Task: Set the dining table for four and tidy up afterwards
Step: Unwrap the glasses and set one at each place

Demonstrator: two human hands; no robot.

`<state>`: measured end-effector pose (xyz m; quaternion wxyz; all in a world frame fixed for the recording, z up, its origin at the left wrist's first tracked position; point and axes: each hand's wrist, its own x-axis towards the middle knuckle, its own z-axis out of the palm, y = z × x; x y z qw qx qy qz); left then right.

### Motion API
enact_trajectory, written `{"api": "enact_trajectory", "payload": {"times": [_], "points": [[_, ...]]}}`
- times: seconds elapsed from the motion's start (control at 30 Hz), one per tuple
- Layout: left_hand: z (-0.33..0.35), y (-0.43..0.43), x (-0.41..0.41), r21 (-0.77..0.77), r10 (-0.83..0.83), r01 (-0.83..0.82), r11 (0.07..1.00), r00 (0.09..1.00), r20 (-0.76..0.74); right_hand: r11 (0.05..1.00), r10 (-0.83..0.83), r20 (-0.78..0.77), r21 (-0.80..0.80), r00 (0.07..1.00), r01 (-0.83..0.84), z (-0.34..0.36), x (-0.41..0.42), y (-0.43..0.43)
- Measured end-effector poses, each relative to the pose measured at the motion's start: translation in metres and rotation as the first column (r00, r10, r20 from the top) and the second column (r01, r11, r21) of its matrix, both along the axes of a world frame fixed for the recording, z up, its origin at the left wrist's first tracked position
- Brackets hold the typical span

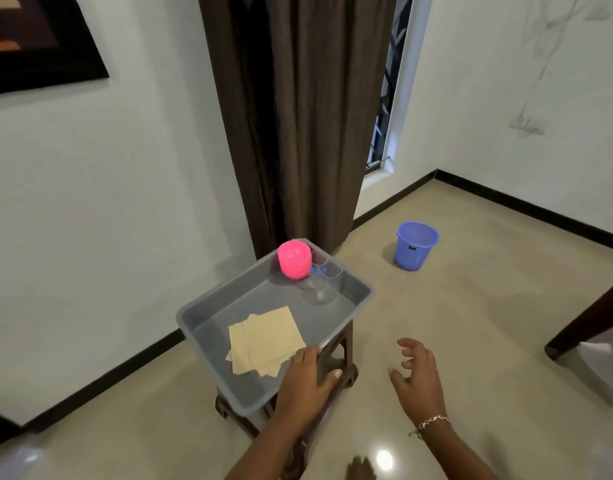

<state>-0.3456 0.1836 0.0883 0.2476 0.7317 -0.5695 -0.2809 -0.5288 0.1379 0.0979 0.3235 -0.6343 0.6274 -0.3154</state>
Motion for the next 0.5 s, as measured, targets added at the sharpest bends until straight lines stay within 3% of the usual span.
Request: {"api": "enact_trajectory", "payload": {"times": [0.2, 0.5], "points": [[-0.014, -0.097, 0.028, 0.076, 0.12, -0.119, 0.99, 0.993, -0.01, 0.983, 0.136, 0.034, 0.117, 0.99, -0.139, -0.021, 0.021, -0.108], [-0.041, -0.205, 0.063, 0.229, 0.285, -0.27, 0.935, 0.958, -0.033, 0.873, 0.33, -0.024, 0.387, 0.944, -0.295, -0.06, 0.059, -0.233]]}}
